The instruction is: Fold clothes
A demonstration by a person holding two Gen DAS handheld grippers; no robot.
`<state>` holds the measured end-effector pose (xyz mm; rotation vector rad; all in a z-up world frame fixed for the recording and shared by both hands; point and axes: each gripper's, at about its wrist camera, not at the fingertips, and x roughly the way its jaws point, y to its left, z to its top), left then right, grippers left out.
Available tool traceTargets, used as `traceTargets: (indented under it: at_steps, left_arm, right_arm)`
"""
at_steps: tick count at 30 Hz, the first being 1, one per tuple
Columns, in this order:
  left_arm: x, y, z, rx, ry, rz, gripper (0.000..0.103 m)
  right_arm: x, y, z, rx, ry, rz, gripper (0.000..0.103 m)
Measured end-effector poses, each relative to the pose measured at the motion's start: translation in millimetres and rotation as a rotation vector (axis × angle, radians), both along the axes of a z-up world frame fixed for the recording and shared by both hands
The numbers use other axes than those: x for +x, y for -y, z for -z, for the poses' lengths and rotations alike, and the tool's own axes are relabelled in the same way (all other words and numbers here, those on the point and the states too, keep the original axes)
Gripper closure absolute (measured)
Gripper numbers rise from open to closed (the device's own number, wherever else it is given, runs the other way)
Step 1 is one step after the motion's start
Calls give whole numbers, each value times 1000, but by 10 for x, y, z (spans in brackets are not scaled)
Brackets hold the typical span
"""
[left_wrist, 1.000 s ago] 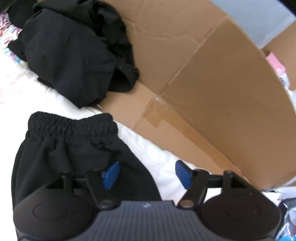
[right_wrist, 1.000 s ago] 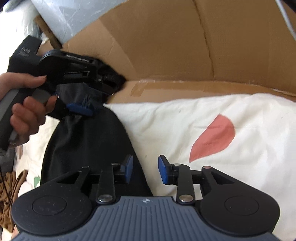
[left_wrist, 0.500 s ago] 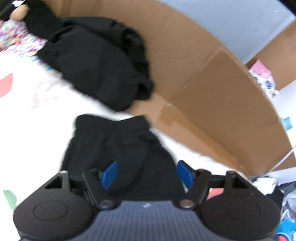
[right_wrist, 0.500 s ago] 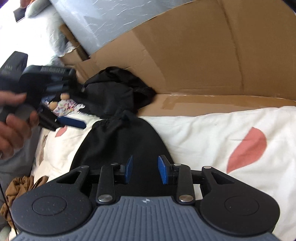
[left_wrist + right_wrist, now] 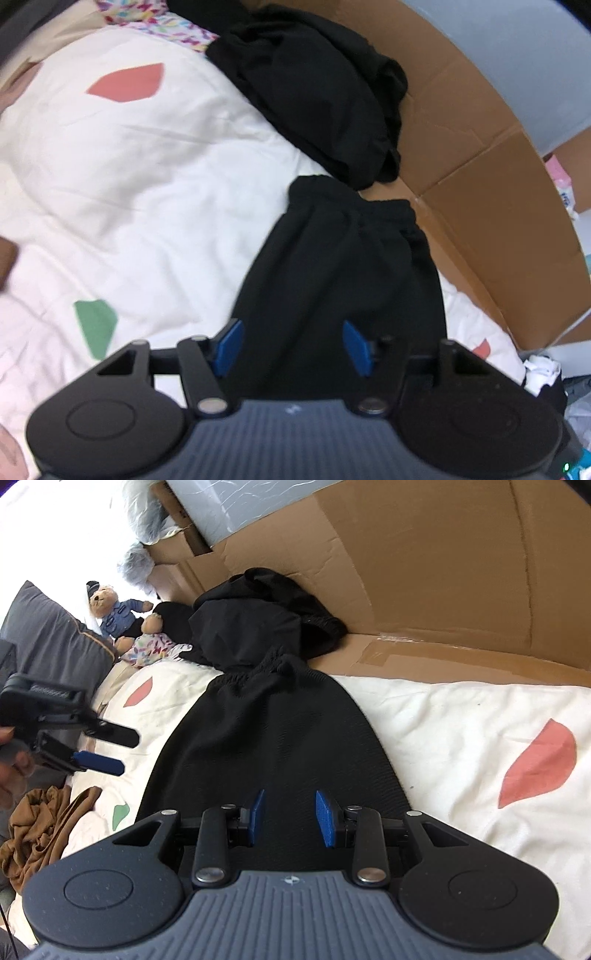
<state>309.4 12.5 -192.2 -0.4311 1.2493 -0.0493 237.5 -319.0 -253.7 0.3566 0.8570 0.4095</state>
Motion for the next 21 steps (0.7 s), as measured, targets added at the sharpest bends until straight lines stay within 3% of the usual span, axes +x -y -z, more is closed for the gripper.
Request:
traceTargets:
  at_steps: [4, 10, 14, 21]
  left_arm:
    - [-171, -37, 110, -1, -7, 37, 40]
    - [-117, 35, 384, 81, 3, 70, 40]
    - [-10, 34, 540, 57, -6, 60, 40]
    - [110, -99, 763, 92, -58, -63, 49]
  right_arm:
    - [-6, -75, 58, -26, -13, -21, 68]
    - [2, -39, 126, -50, -40, 2, 69]
    - [27, 34, 187, -70, -72, 31, 69]
    - [57, 95, 266, -85, -107, 34, 69]
